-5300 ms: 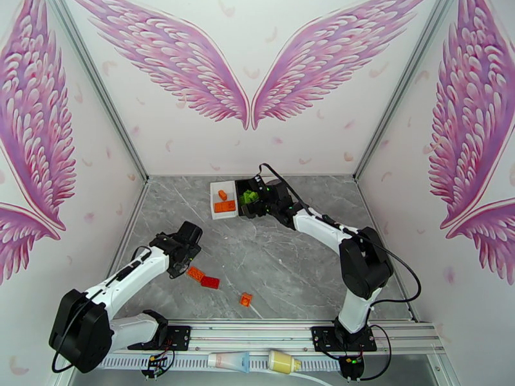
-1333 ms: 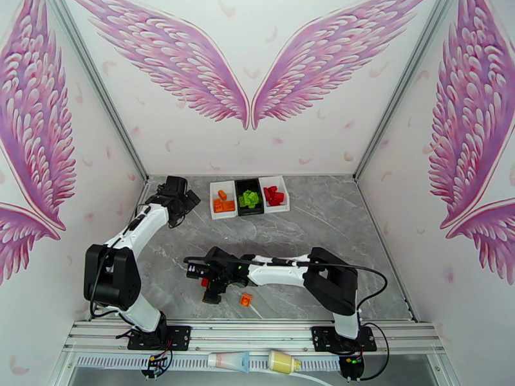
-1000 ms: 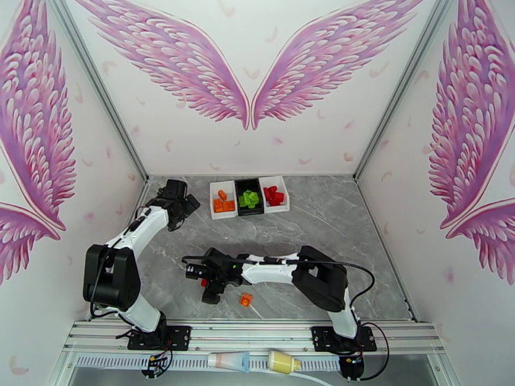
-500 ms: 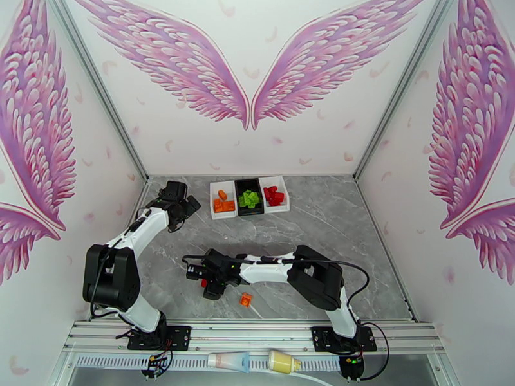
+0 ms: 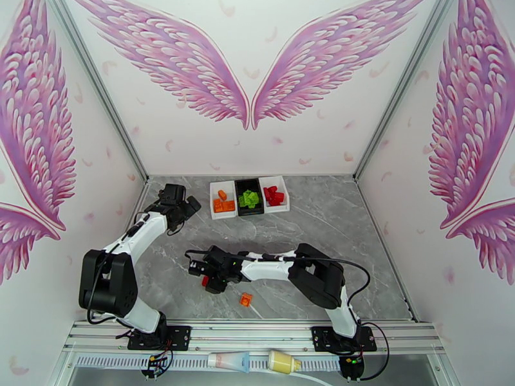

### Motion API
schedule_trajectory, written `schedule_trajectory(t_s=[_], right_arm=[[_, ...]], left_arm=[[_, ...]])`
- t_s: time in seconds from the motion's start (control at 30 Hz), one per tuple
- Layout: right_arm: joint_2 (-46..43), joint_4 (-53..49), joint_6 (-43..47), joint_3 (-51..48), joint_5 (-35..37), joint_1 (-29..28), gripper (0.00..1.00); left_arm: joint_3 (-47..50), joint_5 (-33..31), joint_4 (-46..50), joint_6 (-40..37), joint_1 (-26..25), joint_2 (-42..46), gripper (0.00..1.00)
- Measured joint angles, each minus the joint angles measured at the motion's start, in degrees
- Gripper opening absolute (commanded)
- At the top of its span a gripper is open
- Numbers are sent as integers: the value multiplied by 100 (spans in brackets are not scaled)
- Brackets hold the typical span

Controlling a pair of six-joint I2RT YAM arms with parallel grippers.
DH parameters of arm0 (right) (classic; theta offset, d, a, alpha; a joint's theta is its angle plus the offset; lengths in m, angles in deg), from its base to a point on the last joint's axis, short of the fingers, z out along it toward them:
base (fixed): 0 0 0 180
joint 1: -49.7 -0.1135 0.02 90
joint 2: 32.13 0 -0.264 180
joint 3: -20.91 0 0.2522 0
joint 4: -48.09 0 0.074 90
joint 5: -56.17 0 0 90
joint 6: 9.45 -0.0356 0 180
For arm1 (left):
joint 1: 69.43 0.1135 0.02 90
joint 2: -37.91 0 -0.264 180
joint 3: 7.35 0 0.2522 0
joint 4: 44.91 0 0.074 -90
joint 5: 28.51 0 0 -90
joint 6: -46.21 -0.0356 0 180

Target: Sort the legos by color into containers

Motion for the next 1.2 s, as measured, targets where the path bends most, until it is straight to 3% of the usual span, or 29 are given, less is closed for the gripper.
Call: schedule_trajectory(t_s=[0.2, 0.4, 0.8, 1.03, 1.2], right_arm=[[-560, 76, -275, -302, -90, 293, 34], [-1327, 363, -581, -739, -282, 964, 34], [-2863, 1281, -1370, -1845, -232, 2879, 33], [-2933, 1657, -1836, -1803, 509, 3683, 32], [-2164, 1456, -2218, -925, 756, 4153, 33]], left_arm=[[254, 15, -306, -164, -20, 245, 99], [846, 17, -861, -640, -179, 767, 99], [1904, -120, -2312, -2439, -1322, 1849, 99], [2146, 544, -2879, -3738, -1956, 1934, 99], [2218, 1049, -2990, -4360, -2205, 1952, 99]])
